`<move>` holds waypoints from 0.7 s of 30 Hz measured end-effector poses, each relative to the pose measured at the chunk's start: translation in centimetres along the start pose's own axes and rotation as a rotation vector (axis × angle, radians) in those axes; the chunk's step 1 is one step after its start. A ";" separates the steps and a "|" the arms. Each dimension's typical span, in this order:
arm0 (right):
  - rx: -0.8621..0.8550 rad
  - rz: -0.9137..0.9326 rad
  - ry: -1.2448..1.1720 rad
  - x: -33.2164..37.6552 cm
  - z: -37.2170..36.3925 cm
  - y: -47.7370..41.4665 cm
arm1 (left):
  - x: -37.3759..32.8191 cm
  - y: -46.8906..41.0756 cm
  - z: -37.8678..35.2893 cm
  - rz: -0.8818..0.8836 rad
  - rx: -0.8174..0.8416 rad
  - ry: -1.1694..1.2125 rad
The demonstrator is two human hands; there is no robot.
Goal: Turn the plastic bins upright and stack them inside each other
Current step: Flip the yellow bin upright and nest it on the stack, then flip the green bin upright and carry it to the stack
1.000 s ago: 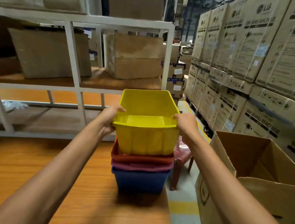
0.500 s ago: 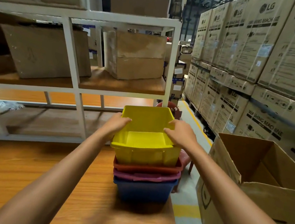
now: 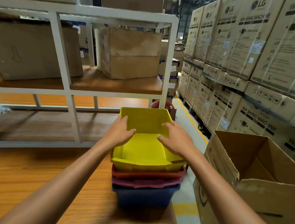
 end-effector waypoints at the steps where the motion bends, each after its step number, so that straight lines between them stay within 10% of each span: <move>1: 0.005 -0.008 -0.006 -0.1 -0.2 0.1 | -0.1 0.1 -0.2 -0.004 0.003 -0.007; 11: 0.099 0.114 -0.035 -0.4 -1.1 2.5 | -1.9 3.4 0.5 -0.017 -0.077 0.004; 21: -0.310 0.339 -0.608 3.2 4.3 12.4 | -5.8 19.4 2.6 -0.096 -0.526 0.113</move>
Point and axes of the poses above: each hand's wrist, its own y-axis away from the middle knuckle, its own z-axis out of the back of the hand, x = y × z, the point moved 10 cm from there along -y, towards the middle knuckle, and after that the axes turned 5 degrees about y, right-handed, at the moved point
